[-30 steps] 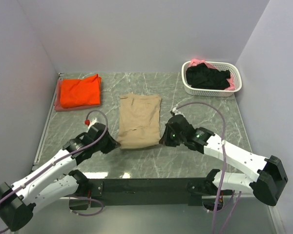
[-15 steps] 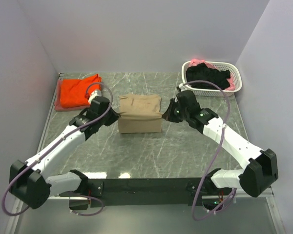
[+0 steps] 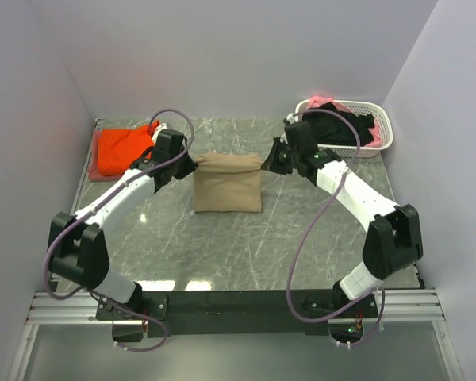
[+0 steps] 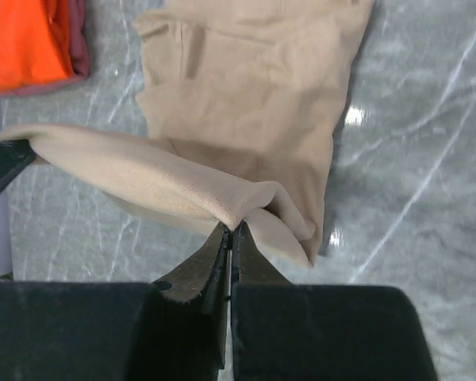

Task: Fold and stack the t-shirts
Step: Fold the tshirt

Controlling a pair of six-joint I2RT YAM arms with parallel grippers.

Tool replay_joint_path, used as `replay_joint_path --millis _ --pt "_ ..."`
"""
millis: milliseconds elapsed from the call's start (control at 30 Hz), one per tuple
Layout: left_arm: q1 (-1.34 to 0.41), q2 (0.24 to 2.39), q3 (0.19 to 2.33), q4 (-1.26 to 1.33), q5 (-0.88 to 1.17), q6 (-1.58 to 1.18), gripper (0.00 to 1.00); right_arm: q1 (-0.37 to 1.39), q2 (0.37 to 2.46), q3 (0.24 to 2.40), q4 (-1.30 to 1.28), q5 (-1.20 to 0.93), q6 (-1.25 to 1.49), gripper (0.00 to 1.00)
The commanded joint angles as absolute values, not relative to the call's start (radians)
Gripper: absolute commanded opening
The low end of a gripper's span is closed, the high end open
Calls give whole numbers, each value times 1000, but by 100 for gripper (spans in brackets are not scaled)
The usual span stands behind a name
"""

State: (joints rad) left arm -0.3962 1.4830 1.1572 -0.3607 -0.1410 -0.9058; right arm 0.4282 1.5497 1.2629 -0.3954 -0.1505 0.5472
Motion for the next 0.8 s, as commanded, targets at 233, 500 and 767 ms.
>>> replay_joint_path --millis 233,500,767 --pt "-334 1764 1391 -276 -138 -830 1 353 1784 1465 -308 -161 515 0" --pt "-325 1948 1497 -278 -216 -818 1 330 1957 1574 -186 -193 474 0" --pt "-314 2074 1661 -383 -241 -795 33 319 2069 1664 -181 -192 480 35"
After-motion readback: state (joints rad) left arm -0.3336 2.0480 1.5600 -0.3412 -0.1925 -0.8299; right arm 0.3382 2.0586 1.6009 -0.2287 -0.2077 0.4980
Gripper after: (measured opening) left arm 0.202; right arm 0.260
